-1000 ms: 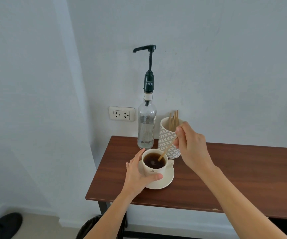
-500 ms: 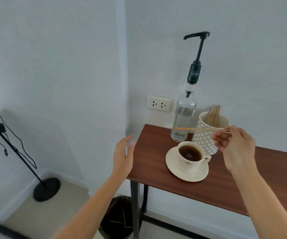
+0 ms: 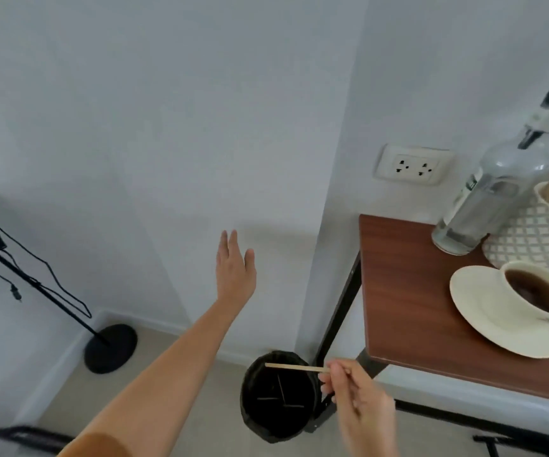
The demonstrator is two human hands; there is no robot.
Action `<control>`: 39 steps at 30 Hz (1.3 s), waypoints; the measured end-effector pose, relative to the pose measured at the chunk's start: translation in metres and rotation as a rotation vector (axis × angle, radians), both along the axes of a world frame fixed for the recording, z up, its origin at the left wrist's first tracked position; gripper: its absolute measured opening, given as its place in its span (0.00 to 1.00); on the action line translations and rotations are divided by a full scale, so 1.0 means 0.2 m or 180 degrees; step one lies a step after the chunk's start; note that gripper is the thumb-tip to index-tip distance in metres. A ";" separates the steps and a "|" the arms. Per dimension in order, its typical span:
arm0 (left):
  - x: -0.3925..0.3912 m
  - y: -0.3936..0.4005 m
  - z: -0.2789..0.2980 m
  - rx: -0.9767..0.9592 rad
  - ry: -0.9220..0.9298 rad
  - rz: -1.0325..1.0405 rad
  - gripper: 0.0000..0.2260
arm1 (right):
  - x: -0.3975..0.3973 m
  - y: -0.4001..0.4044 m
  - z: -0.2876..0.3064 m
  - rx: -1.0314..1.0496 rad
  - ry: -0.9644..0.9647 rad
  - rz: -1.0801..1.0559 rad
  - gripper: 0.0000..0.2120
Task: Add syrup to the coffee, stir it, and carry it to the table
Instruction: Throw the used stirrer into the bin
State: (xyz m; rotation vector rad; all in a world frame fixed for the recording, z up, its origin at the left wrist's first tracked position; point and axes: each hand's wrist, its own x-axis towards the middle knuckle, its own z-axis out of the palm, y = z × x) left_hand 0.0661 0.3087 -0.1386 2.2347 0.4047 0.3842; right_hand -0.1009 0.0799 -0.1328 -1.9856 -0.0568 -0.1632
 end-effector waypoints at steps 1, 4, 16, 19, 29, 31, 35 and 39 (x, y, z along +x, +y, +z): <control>0.04 -0.01 -0.02 0.0131 -0.0024 -0.0116 0.26 | 0.01 0.04 -0.09 -0.0180 0.0122 0.0061 0.15; 0.15 -0.03 -0.10 0.0427 -0.0032 -0.0348 0.27 | 0.08 0.10 -0.34 -0.0566 0.0455 0.0109 0.12; 0.26 -0.09 -0.26 0.0487 -0.0235 -0.0117 0.28 | 0.22 0.20 -0.96 -0.1146 0.1647 0.0094 0.20; 0.26 -0.09 -0.24 0.0502 -0.0219 -0.0139 0.28 | 0.16 0.18 -0.93 -0.1083 0.1676 0.0107 0.16; 0.13 -0.05 -0.01 0.0649 0.0432 -0.0475 0.28 | 0.11 0.14 -0.37 -0.0850 0.0248 0.0297 0.10; 0.09 -0.09 0.08 0.0664 0.0410 -0.0550 0.28 | 0.08 0.13 -0.17 -0.0740 -0.0088 0.0455 0.11; -0.03 -0.33 0.27 0.0540 0.0186 -0.0766 0.28 | 0.00 -0.02 0.15 -0.0600 -0.0561 0.0483 0.09; -0.20 -0.66 0.42 0.0521 0.0042 -0.1179 0.28 | -0.02 -0.35 0.34 -0.0495 -0.0676 -0.0292 0.07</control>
